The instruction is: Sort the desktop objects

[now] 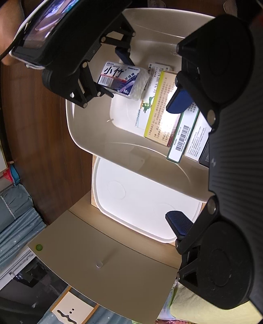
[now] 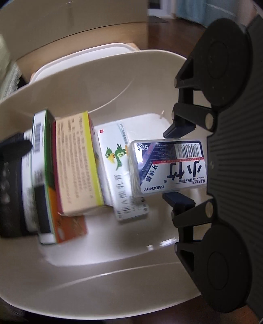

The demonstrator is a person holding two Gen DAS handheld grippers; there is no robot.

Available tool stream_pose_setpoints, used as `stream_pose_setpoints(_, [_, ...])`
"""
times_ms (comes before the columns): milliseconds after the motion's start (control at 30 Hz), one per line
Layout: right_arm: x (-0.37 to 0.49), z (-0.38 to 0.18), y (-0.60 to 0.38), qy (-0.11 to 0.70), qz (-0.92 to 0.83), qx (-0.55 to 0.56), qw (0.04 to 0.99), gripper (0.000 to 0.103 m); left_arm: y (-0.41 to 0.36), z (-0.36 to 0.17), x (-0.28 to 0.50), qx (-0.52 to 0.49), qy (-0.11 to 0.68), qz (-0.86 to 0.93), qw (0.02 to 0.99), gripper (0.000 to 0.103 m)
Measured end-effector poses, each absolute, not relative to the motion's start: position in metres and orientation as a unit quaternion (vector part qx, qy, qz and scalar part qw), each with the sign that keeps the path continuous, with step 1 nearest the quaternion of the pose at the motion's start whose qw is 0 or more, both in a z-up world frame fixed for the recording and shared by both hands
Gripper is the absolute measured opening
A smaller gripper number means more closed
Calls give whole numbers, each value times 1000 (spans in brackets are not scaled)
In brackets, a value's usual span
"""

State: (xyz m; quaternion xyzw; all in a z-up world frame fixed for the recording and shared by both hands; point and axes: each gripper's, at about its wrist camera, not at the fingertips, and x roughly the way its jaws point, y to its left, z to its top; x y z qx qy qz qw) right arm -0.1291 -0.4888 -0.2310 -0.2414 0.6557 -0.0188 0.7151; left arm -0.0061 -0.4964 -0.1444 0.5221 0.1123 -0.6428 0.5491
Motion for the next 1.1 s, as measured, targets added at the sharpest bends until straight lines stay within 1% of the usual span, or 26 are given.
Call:
stream_pose_setpoints(233, [-125, -241, -483, 667, 9, -312, 677, 53, -497, -147, -6, 527, 114, -641, 546, 103])
stream_pose_setpoints(533, [-119, -243, -494, 667, 5, -300, 682, 53, -497, -148, -8, 530, 113, -641, 544, 103])
stream_pose_setpoints(633, [-116, -238, -501, 667, -3, -273, 693, 53, -497, -148, -8, 530, 113, -641, 544, 103])
stream_pose_setpoints(700, [-112, -229, -515, 670, -16, -209, 713, 53, -497, -148, -8, 530, 115, -640, 543, 103])
stream_pose_setpoints(867, [-106, -204, -569, 652, -102, 9, 751, 52, -497, -149, -9, 533, 114, -640, 541, 103])
stream_pose_setpoints(967, [-109, -198, -601, 629, -140, 135, 753, 47, -497, -150, -10, 534, 114, -640, 540, 103])
stream_pose_setpoints(1100, [-94, -196, -611, 607, -158, 185, 757, 42, -498, -151, -10, 535, 115, -640, 539, 103])
